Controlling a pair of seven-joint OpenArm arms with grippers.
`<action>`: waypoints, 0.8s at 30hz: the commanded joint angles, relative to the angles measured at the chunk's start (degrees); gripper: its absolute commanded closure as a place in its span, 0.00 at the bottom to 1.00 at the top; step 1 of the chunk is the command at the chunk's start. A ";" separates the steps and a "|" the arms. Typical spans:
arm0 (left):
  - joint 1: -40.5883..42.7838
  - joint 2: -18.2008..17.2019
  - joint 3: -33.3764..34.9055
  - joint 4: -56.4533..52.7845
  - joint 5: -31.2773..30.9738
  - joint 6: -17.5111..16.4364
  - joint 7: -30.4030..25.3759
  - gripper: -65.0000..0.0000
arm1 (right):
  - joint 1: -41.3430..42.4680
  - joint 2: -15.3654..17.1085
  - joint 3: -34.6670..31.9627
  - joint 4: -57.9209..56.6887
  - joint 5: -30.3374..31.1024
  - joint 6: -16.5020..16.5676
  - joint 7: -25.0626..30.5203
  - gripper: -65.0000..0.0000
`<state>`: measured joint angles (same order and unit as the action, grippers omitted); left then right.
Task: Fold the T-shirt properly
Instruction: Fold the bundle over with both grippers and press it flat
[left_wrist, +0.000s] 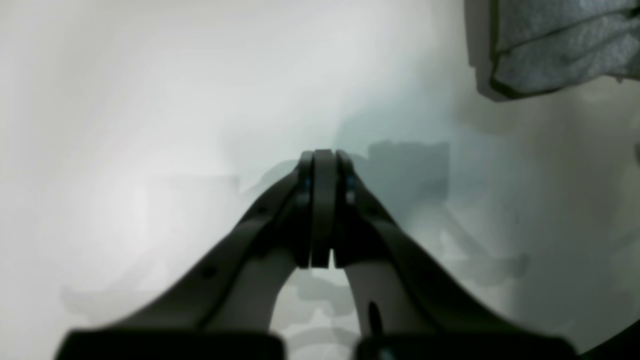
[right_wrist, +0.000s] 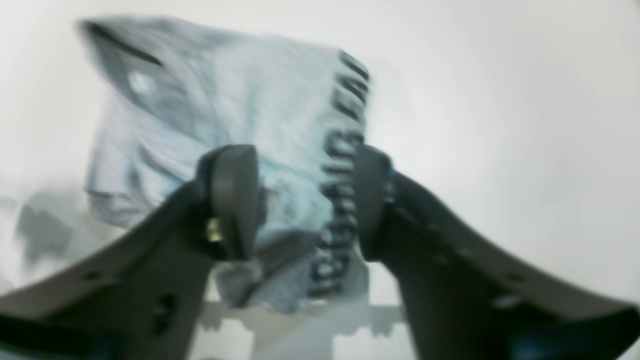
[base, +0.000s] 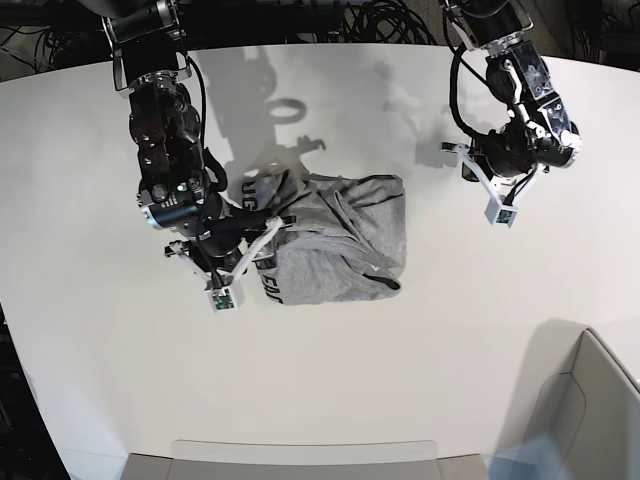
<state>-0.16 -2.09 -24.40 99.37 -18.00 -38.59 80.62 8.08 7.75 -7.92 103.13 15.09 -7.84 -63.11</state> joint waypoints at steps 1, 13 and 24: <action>-0.76 -0.42 0.01 0.89 -0.59 -0.05 -0.62 1.00 | 1.02 0.03 1.29 0.91 0.25 0.23 1.27 0.71; -0.58 -0.51 -0.43 0.89 -0.59 -0.05 -0.62 1.00 | 5.42 -3.13 -11.90 -16.85 0.42 0.32 -0.05 1.00; 1.17 -0.42 -0.61 0.98 -0.59 -0.05 -0.62 1.00 | 10.08 -8.50 -30.01 -15.53 0.60 1.02 -0.05 1.00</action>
<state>1.91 -2.22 -24.88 99.35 -17.85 -38.61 80.88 16.93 -0.19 -38.02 87.05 15.66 -7.03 -63.68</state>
